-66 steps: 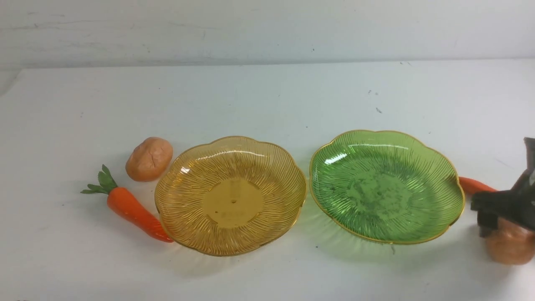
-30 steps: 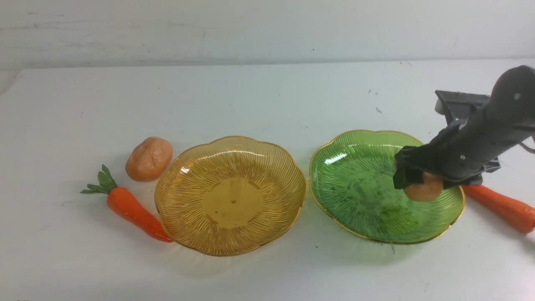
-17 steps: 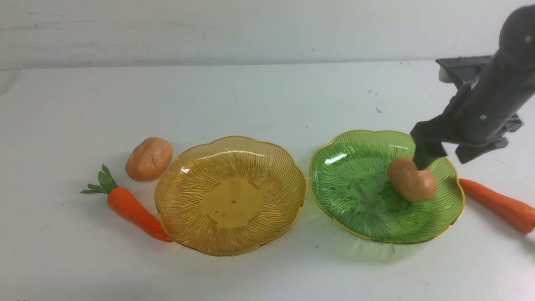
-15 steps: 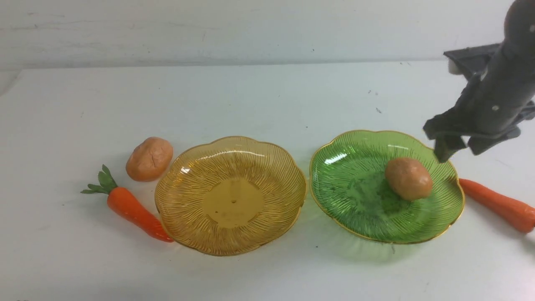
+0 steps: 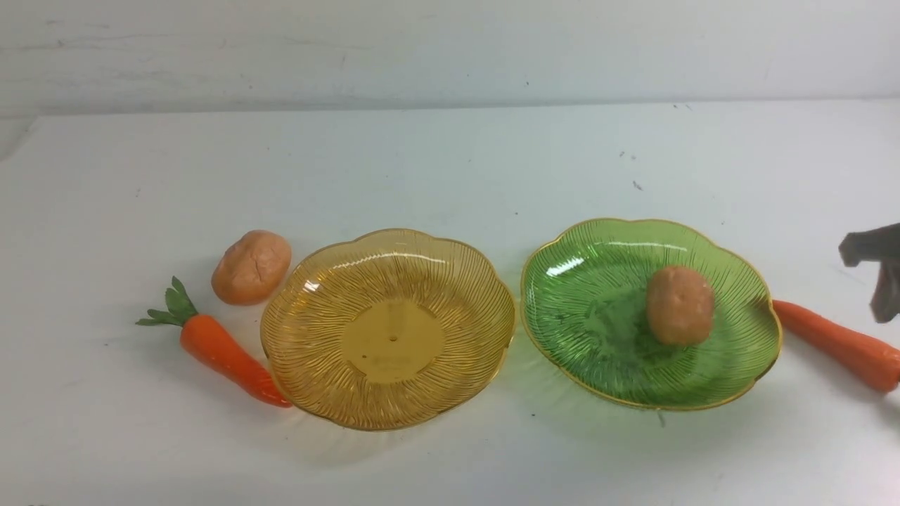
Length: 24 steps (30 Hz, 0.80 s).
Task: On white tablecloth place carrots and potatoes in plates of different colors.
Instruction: 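Place the carrot on the yellow plate with the right gripper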
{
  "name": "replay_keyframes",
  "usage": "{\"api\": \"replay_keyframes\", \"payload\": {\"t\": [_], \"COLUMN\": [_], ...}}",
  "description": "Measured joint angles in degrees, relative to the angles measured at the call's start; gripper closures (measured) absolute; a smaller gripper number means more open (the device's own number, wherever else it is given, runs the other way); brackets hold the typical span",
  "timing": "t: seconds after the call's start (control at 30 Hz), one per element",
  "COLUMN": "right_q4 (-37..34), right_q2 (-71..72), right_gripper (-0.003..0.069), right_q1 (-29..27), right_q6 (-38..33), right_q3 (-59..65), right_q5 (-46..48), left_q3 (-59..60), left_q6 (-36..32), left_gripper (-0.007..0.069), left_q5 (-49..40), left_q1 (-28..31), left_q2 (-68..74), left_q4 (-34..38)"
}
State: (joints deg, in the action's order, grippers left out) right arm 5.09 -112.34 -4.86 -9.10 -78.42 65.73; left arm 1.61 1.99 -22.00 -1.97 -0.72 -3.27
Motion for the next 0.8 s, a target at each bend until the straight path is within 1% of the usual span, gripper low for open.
{"api": "replay_keyframes", "payload": {"t": [0.1, 0.2, 0.27, 0.33, 0.37, 0.4, 0.43, 0.53, 0.63, 0.7, 0.77, 0.8], "right_q4": [0.9, 1.4, 1.6, 1.8, 2.5, 3.3, 4.5, 8.5, 9.2, 7.6, 3.0, -1.4], "right_q2": [-2.3, -4.0, -4.6, -4.9, -4.9, -4.9, -4.6, -2.6, 2.5, 6.5, 10.4, 12.4], "right_gripper": [0.0017, 0.0036, 0.0086, 0.0203, 0.0288, 0.0333, 0.0340, 0.0326, 0.0326, 0.0326, 0.0326, 0.0326], "right_q1": [0.0, 0.0, 0.0, 0.0, 0.0, 0.0, 0.0, 0.0, 0.0, 0.0, 0.2, 0.8], "right_q6": [-1.3, -2.2, -2.4, -2.2, -1.2, 0.2, 1.8, 6.9, 10.4, 11.8, 12.1, 11.6], "right_q3": [0.0, 0.0, 0.0, -0.4, -1.0, -1.6, -2.2, -3.2, -3.4, -3.6, -3.6, -3.7], "right_q5": [-0.2, -0.2, 0.3, 1.6, 2.6, 3.1, 3.2, 3.2, 3.4, 3.6, 3.7, 4.0], "left_q3": [0.0, 0.0, 0.0, 0.0, 0.0, 0.0, 0.0, 0.0, 0.0, 0.0, 0.0, 0.0], "left_q6": [0.0, 0.0, 0.0, 0.0, 0.0, 0.0, 0.0, 0.0, 0.0, 0.0, 0.0, 0.0], "left_gripper": [0.0627, 0.0627, 0.0627, 0.0627, 0.0627, 0.0627, 0.0627, 0.0627, 0.0627, 0.0627, 0.0627, 0.0627], "left_q5": [0.0, 0.0, 0.0, 0.0, 0.0, 0.0, 0.0, 0.0, 0.0, 0.0, 0.0, 0.0], "left_q1": [0.0, 0.0, 0.0, 0.0, 0.0, 0.0, 0.0, 0.0, 0.0, 0.0, 0.0, 0.0], "left_q2": [0.0, 0.0, 0.0, 0.0, 0.0, 0.0, 0.0, 0.0, 0.0, 0.0, 0.0, 0.0], "left_q4": [0.0, 0.0, 0.0, 0.0, 0.0, 0.0, 0.0, 0.0, 0.0, 0.0, 0.0, 0.0]}}
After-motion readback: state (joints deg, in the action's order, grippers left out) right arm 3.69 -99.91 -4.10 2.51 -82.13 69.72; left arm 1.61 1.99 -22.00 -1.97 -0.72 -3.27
